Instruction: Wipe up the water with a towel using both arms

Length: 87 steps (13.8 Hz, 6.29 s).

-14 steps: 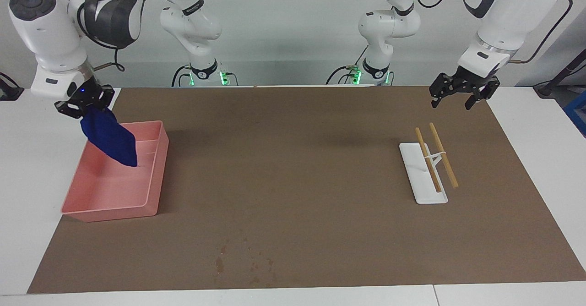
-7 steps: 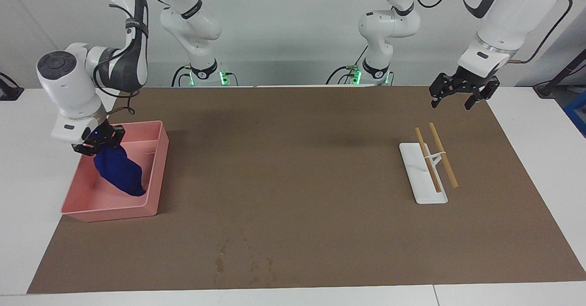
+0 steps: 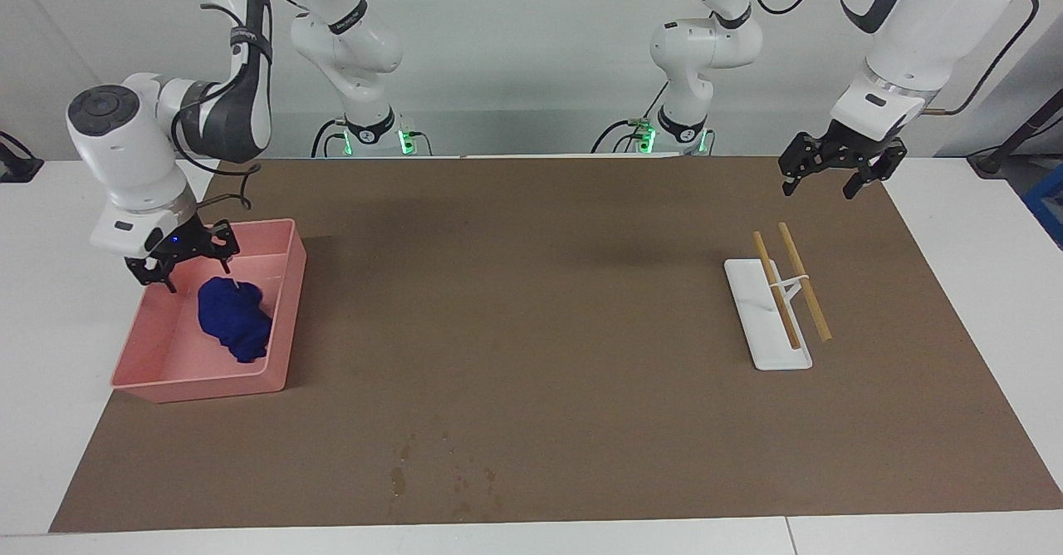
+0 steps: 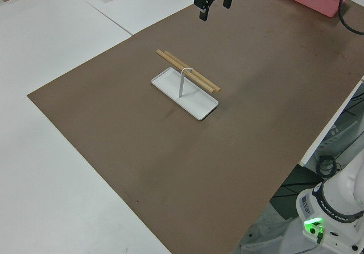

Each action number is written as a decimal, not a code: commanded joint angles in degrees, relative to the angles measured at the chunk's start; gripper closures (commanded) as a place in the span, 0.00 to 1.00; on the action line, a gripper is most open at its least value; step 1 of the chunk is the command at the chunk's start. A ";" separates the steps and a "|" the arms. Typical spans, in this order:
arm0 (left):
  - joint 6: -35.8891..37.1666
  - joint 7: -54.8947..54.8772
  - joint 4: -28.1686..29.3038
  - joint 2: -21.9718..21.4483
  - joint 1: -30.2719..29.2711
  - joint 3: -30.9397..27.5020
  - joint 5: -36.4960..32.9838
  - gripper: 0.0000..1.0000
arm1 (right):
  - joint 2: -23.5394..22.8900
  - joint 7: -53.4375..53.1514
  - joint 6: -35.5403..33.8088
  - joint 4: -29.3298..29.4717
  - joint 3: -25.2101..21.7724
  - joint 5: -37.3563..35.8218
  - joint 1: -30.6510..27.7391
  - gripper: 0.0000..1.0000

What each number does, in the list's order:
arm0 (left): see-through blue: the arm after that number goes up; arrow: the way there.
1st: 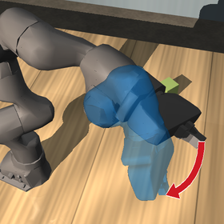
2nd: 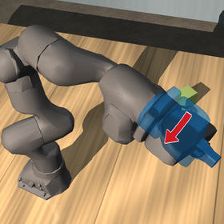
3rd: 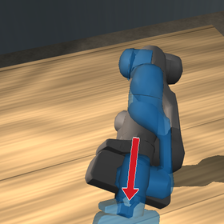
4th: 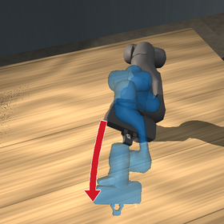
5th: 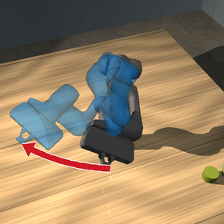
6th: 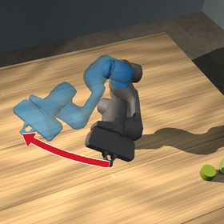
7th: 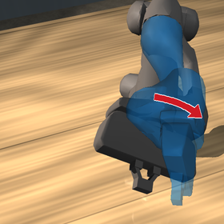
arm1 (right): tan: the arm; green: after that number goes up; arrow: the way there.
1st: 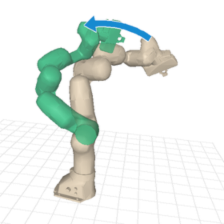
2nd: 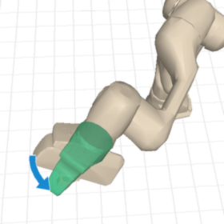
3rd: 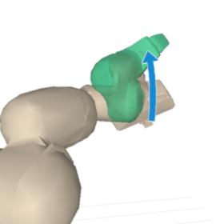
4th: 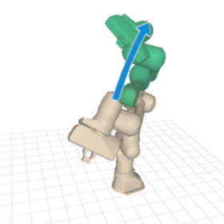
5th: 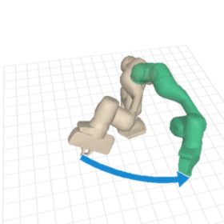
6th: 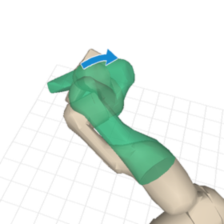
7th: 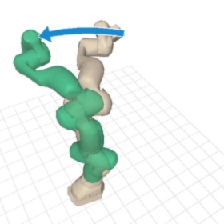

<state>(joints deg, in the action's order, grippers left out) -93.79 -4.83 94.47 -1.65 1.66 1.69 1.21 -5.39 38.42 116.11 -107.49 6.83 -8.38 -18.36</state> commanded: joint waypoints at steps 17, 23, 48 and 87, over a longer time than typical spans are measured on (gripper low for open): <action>0.63 -0.36 0.36 -0.54 -0.87 0.42 0.73 0.00 | 4.34 -22.34 -35.16 24.26 3.91 6.27 9.81 0.00; 0.63 -0.36 0.36 -0.54 -0.87 0.42 0.73 0.00 | 4.60 -22.16 -34.90 23.91 -20.98 6.45 33.83 0.00; 0.63 -0.36 0.36 -0.54 -0.87 0.42 0.73 0.00 | 4.51 -22.25 -34.37 23.73 3.71 7.68 9.04 0.00; 0.63 -0.36 0.28 -0.54 -0.87 0.42 0.73 0.00 | 6.70 -25.76 -28.60 19.45 -4.02 8.20 15.02 0.00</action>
<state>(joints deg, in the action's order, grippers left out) -93.79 -4.83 94.47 -1.65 1.66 1.69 1.21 -0.70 15.03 82.97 -84.11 2.52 -1.53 -2.89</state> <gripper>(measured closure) 0.000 0.000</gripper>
